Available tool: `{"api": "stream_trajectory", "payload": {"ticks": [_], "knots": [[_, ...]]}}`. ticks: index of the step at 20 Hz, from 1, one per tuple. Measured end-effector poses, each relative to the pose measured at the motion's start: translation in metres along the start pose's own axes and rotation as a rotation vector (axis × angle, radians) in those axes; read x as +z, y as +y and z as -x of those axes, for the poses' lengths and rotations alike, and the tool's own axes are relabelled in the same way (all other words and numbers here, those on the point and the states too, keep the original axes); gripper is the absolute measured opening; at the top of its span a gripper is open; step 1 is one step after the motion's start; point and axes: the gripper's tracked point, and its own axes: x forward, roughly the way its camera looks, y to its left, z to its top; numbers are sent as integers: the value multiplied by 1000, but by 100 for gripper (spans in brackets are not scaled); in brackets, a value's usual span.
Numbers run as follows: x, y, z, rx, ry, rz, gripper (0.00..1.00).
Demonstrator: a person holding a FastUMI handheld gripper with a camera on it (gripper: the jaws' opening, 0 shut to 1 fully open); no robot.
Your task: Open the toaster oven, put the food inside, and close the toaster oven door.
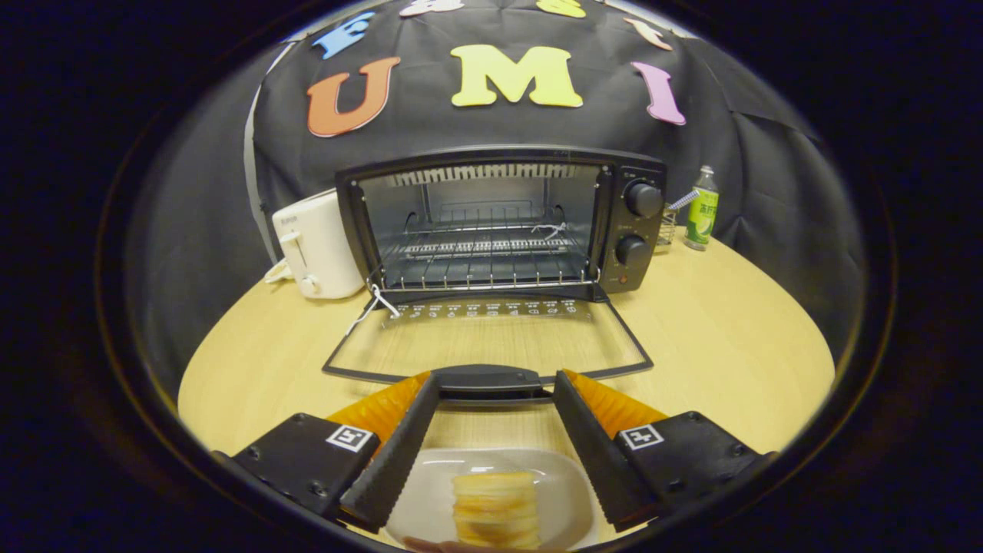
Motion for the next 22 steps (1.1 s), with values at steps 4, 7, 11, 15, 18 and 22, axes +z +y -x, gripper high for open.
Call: {"api": "stream_trajectory", "payload": {"ticks": [4, 7, 11, 15, 18, 22], "knots": [[-23, 1, 25, 48, 47, -58, 100], [-35, 2, 50, 71, 31, -48, 100], [-68, -8, 68, 26, 33, 44, 100], [-93, -5, 76, 17, 69, 69, 100], [-94, -10, 76, -14, 69, 86, 97], [-92, -13, 73, -26, 69, 82, 91]]}}
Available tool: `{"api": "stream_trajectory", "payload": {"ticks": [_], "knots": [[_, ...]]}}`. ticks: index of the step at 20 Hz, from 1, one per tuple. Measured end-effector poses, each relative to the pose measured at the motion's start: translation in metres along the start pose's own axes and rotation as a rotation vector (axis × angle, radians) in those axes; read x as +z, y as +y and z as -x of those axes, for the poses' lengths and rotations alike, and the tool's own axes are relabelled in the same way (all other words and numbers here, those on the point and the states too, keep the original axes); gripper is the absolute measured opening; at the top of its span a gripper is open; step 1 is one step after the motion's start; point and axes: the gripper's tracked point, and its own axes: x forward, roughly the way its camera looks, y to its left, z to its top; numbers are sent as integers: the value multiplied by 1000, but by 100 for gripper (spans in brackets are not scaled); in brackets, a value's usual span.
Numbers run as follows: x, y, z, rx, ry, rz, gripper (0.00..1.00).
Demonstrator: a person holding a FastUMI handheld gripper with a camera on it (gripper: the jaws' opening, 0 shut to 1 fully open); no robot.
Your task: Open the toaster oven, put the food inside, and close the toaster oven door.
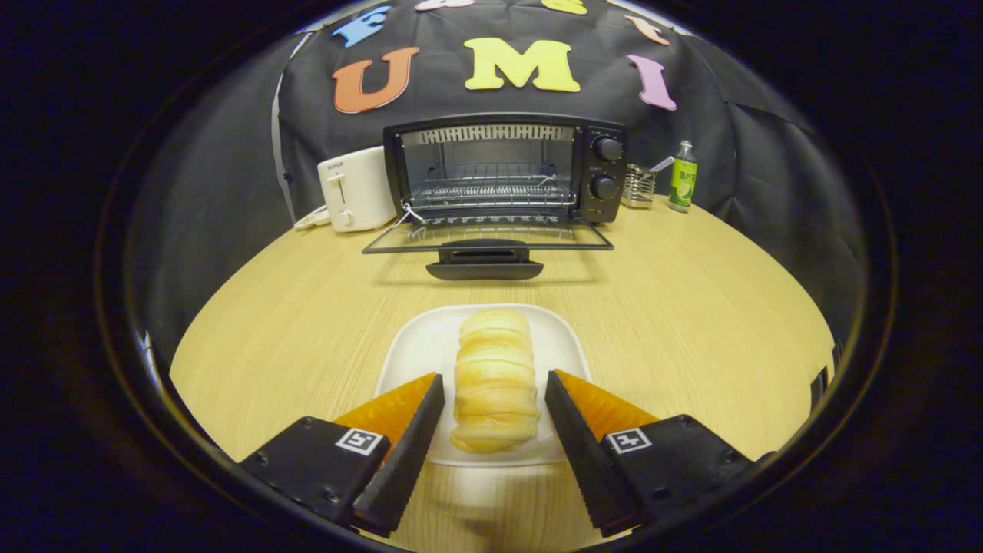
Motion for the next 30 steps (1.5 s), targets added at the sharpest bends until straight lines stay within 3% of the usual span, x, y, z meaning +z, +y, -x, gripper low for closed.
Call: {"api": "stream_trajectory", "payload": {"ticks": [2, 3, 6, 9, 12, 19, 26, 30], "knots": [[1, 0, 0, 3, -1, -1, 83], [0, 0, 0, 4, -4, -5, 72], [9, 0, 3, 26, -49, -54, 67], [26, 7, 8, 88, -102, -114, 66], [46, 23, 16, 213, -121, -219, 66], [104, 38, 15, 473, -172, -625, 66], [179, 41, -19, 554, -420, -575, 65], [204, 36, -61, 520, -387, -612, 66]]}}
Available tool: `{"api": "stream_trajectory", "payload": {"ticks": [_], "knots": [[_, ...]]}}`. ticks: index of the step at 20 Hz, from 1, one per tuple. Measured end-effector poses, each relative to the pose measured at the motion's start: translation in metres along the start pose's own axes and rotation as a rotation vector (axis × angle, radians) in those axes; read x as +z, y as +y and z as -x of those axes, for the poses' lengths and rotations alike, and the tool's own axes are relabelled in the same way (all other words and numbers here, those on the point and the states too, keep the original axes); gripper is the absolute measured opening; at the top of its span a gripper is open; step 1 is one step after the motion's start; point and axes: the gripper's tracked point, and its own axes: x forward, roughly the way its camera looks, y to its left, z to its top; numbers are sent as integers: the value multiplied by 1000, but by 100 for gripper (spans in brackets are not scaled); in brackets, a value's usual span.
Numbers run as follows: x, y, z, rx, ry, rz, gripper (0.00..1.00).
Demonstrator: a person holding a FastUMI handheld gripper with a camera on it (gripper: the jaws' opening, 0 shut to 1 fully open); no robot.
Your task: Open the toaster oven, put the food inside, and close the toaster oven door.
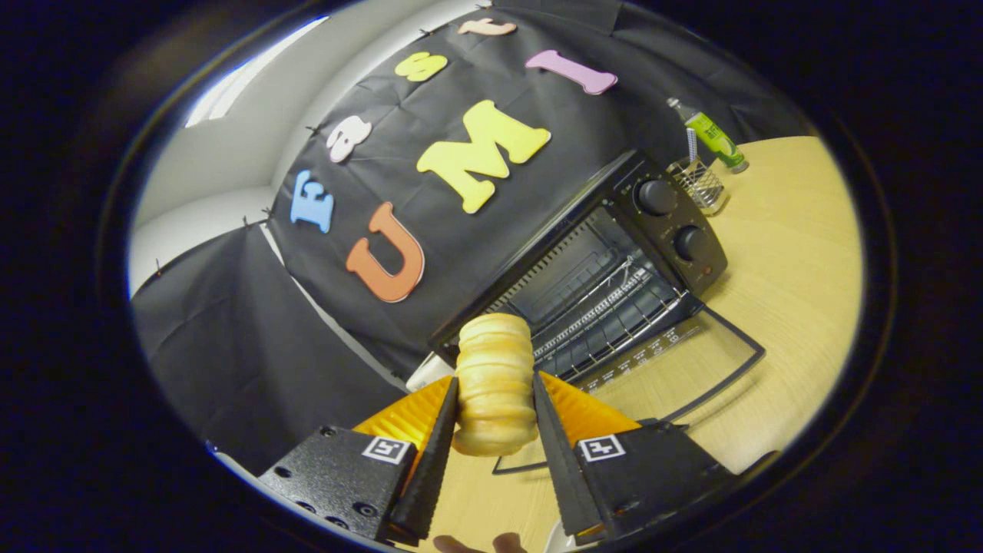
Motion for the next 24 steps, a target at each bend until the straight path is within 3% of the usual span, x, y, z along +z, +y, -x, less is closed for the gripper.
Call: {"api": "stream_trajectory", "payload": {"ticks": [4, 11, 13, 17, 20, 22, 24], "knots": [[16, -18, -40, -45, -21, 95, 66], [48, -62, -95, -153, -49, 20, 67], [58, -59, -106, -126, -72, -13, 67], [62, -59, -121, -130, -69, 56, 67], [58, -60, -122, -156, -47, 100, 74], [57, -60, -117, -168, -49, 77, 100], [54, -56, -111, -174, -36, 45, 100]]}}
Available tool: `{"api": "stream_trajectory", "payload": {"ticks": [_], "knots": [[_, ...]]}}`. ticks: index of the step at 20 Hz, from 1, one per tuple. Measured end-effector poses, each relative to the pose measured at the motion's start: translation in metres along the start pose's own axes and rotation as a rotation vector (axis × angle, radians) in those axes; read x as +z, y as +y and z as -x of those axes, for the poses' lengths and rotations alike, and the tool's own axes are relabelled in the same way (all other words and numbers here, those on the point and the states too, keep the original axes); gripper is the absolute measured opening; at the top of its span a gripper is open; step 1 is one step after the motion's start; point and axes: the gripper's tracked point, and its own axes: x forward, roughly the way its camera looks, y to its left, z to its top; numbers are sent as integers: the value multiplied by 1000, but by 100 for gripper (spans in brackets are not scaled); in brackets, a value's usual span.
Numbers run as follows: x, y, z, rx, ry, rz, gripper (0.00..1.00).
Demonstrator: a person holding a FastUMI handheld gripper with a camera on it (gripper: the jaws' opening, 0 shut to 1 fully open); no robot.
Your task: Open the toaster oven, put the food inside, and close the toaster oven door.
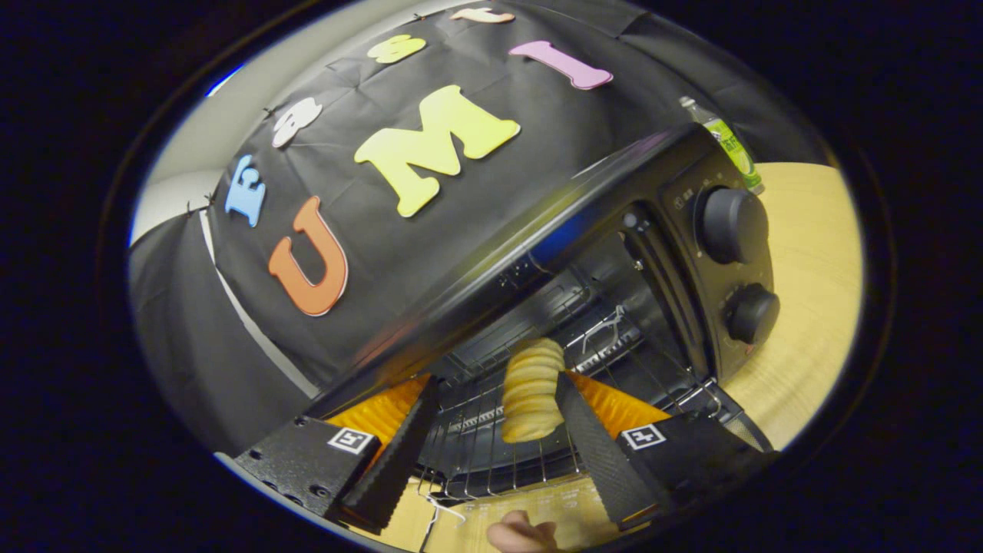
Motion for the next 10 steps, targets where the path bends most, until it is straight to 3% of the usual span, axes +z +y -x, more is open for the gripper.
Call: {"api": "stream_trajectory", "payload": {"ticks": [10], "knots": [[1, 6, 65, -67, 116, 85, 100]]}}
